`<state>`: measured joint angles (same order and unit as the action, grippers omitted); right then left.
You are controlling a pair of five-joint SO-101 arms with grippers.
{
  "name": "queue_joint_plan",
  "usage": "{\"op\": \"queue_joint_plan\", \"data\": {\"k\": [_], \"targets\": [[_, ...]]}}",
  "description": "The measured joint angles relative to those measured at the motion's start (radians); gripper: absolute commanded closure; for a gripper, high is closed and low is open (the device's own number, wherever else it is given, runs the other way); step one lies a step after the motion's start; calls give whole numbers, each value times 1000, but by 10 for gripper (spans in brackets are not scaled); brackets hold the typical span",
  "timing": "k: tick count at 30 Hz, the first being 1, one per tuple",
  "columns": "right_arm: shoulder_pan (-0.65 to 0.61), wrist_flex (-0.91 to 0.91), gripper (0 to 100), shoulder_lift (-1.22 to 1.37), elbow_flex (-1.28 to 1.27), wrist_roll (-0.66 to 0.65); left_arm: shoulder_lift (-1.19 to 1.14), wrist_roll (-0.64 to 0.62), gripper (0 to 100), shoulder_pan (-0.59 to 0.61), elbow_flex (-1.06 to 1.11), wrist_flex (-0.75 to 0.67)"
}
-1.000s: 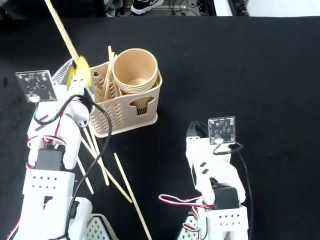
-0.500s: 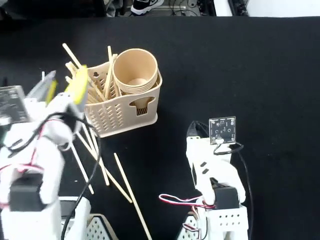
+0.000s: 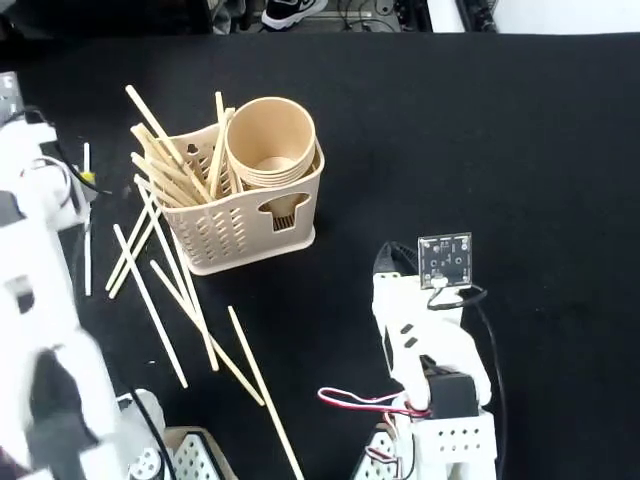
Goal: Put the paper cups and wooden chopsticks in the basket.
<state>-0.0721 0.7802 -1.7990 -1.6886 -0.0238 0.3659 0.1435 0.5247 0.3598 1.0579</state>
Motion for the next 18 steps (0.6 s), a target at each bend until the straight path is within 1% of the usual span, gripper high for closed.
{"op": "queue_joint_plan", "data": {"k": [7,14,16,18], "targets": [[0,0,979,0,0,0,-476,101,767,20,-215,-12],[0,0,979,0,0,0,-898,110,772,20,-494,-12],[2,0,979,0,0,0,-964,114,825,25,-566,-9],[2,0,979,0,0,0,-1000,114,929,23,-605,-8]]}}
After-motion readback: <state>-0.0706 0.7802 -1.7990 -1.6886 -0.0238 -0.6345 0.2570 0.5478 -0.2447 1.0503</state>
